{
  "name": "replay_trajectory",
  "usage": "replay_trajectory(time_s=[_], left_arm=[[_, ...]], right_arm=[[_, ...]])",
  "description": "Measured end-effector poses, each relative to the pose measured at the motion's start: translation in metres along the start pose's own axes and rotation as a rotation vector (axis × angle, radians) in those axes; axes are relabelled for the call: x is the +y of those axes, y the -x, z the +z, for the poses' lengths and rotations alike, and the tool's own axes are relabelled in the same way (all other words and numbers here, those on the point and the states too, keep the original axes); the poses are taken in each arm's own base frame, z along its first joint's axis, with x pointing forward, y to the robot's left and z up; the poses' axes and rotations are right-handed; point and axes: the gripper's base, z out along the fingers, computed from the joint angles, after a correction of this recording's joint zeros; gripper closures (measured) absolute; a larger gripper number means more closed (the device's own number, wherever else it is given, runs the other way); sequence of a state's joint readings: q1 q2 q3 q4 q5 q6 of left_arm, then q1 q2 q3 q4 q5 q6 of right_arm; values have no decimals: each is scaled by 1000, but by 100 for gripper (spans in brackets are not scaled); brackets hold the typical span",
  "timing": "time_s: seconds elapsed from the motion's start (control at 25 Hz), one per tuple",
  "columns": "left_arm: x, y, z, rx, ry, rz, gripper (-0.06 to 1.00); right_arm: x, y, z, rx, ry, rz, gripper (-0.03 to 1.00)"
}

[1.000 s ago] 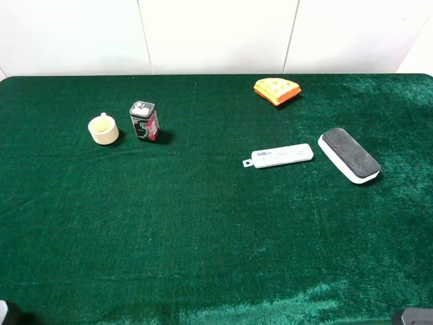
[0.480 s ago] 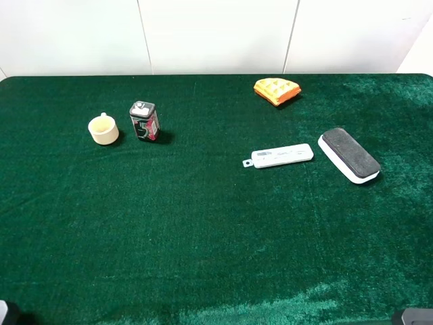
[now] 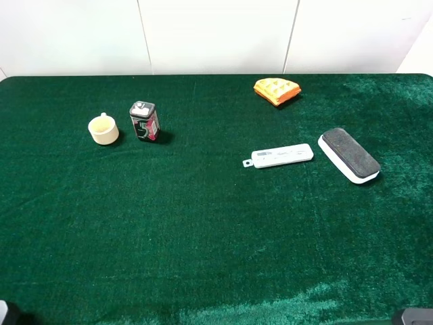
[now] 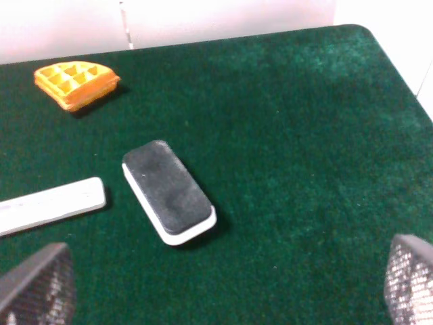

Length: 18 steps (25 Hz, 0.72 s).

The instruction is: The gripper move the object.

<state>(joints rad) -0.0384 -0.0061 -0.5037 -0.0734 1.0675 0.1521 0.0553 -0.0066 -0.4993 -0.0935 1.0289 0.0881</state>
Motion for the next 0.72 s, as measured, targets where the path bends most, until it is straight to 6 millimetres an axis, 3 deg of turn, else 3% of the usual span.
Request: replay_trajectory(time_s=[0.72], left_arm=[[0,0,0,0,0,0,-2]], right_arm=[[0,0,0,0,-13,-9,27]])
